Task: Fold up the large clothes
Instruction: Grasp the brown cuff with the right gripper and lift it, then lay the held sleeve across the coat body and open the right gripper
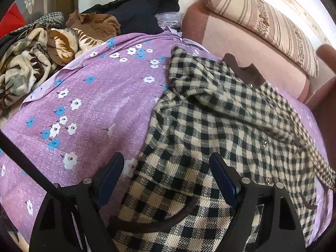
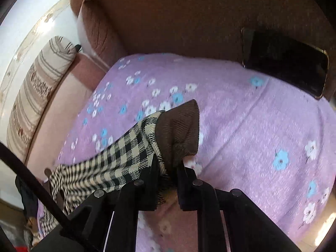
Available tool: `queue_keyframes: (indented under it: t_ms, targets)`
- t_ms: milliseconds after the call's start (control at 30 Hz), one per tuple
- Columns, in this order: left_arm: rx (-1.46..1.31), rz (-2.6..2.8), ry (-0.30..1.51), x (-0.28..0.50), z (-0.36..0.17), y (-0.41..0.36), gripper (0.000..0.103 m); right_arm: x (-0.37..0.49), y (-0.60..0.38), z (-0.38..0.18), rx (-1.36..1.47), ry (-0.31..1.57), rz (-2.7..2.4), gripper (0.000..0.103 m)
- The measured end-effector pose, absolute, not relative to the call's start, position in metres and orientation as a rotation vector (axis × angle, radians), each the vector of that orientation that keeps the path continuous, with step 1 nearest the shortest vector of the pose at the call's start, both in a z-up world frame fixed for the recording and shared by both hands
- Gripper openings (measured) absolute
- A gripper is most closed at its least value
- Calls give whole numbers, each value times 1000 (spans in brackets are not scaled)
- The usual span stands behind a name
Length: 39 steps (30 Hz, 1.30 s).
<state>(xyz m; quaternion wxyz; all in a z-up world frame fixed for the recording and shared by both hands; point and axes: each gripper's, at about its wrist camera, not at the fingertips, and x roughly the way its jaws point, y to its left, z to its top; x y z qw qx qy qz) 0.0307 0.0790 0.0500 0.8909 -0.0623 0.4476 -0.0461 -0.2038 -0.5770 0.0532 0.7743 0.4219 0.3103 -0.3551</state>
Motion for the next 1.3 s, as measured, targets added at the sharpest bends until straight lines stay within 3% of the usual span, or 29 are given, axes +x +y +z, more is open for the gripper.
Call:
queue_keyframes:
  t_ms: [433,767,1000,1133,1233,1300]
  targets:
    - [-157,-113,927,37,56,83,82,-21,-439,126,587,761,-449,14]
    - [-210,-104,907,53,63,99,82,104,-255,112,497,842,-17,14]
    - [-280,-74,888,67,71,118,82,151,-152,65,414,976,212,15]
    - [-319,-72,882,73,72,125,82,163,-119,38,366,1069,312,28]
    - [-349,-95,884,76,72,125,82,150,-132,44,437,1031,363,47]
    - [-363,-122,891,77,72,122,82,136,-149,54,448,992,354,48]
